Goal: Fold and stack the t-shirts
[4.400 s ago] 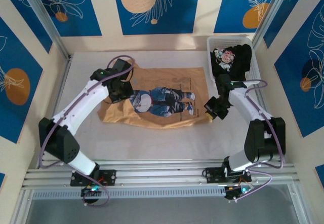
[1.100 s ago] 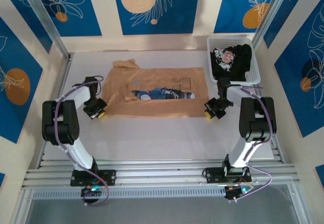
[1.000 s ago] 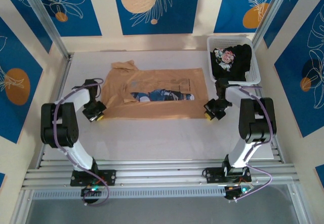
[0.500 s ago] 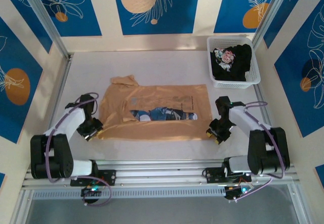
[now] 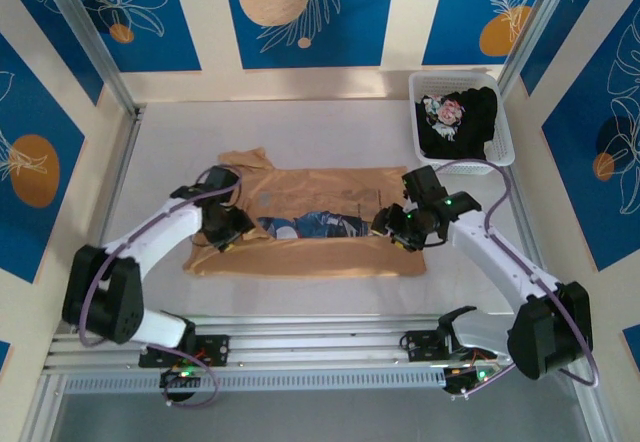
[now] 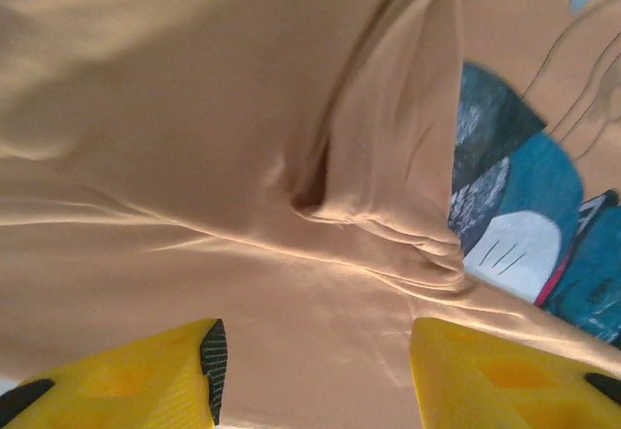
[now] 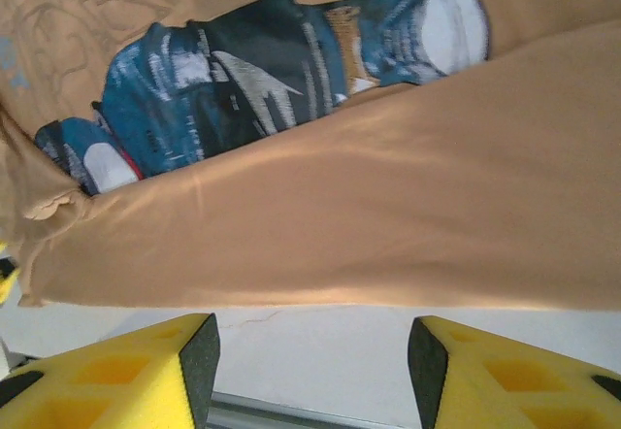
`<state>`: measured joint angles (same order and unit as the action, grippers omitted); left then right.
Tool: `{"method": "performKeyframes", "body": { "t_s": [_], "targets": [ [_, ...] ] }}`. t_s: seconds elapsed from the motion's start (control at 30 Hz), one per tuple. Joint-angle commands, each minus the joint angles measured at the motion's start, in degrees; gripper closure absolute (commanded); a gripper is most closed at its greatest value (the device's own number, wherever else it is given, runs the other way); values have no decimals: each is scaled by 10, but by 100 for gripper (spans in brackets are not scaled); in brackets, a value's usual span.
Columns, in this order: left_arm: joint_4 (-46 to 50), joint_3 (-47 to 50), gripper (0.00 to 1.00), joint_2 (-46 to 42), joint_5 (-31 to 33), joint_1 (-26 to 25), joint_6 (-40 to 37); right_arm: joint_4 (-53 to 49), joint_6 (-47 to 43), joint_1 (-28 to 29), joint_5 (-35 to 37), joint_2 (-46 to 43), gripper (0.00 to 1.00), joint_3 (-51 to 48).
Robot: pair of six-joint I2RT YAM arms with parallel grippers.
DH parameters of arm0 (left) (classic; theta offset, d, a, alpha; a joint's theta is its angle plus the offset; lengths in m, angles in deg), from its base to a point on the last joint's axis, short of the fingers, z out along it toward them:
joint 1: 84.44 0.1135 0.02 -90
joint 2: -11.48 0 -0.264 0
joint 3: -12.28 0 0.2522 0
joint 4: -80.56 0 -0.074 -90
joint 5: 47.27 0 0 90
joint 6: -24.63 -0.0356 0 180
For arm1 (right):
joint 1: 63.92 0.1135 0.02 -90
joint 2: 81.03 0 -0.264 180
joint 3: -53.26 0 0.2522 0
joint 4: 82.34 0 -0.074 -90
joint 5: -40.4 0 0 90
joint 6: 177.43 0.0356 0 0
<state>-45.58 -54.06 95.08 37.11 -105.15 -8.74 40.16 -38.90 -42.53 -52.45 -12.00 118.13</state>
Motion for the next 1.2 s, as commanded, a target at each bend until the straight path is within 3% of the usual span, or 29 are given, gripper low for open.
{"method": "performKeyframes", "body": {
  "t_s": [0.0, 0.43, 0.63, 0.83, 1.17],
  "targets": [
    [-35, -28, 50, 41, -14, -7, 14, 19, -12, 3, -31, 5, 44, 20],
    [-6, -83, 64, 124, 56, -8, -73, 5, 1, 2, -35, -24, 44, 0],
    [-15, -108, 100, 140, 38, -11, -84, -5, 3, -7, -28, -27, 47, -1],
    [26, -181, 100, 166, 40, -34, -118, -6, 4, -16, -26, -23, 50, 0],
    [133, -351, 100, 307, 35, -80, -213, -11, 3, -33, -38, -8, 52, -2]
  ]
}}
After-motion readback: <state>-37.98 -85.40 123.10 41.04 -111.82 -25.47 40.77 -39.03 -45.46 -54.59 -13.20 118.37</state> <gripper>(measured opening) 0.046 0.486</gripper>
